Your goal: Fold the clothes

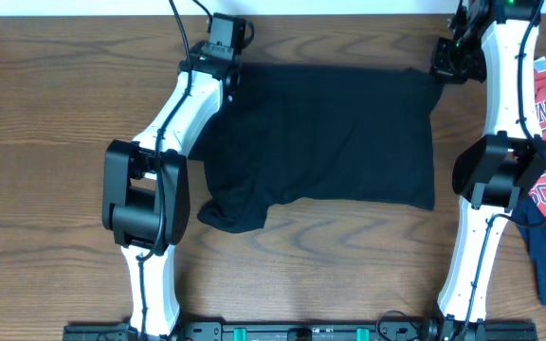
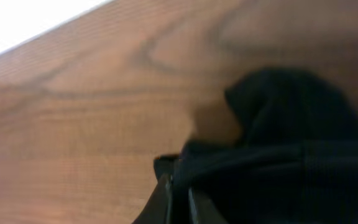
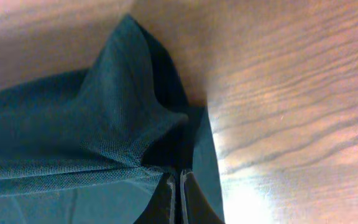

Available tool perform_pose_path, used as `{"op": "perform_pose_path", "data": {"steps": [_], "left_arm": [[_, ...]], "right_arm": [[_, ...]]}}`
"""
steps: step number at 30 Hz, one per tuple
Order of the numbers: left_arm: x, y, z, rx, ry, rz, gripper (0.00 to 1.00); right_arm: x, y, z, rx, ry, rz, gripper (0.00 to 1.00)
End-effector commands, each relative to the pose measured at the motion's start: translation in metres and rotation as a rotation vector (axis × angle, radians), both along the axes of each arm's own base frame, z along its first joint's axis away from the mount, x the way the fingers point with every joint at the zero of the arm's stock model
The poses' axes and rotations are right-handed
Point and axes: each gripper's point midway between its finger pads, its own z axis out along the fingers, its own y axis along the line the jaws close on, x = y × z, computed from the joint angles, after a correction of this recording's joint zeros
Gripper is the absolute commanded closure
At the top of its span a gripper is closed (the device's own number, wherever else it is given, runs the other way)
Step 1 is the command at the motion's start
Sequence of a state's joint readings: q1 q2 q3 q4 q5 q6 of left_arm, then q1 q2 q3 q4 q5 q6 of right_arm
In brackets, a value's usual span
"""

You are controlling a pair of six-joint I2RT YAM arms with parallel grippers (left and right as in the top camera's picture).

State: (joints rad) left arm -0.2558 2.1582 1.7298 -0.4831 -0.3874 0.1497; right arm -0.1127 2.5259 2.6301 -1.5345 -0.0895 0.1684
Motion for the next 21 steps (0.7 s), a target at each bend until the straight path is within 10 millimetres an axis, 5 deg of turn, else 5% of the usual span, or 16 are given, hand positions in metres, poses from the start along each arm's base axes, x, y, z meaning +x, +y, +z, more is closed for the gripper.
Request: {"op": "perform_pose_path", "data": {"steps": [1,14,21], "left_arm": [[-0.009,0.038,-0.001,0.056,0.031,0.094,0.94],[-0.035,0.058,-0.033,0.033,0.189,0.107,0.94],[-0.038,0.054,-0.039,0.027,0.210,0.095,0.94]], "right_arm": [[-0.008,-0.019,0.003,-0.071,0.023,-0.030,0.99],[-0.064,-0.012,-0.033,-0.037,0.296,-0.034,0.99],[-0.061,-0.012,-0.058,-0.026,0.299,-0.037,0.99]]}}
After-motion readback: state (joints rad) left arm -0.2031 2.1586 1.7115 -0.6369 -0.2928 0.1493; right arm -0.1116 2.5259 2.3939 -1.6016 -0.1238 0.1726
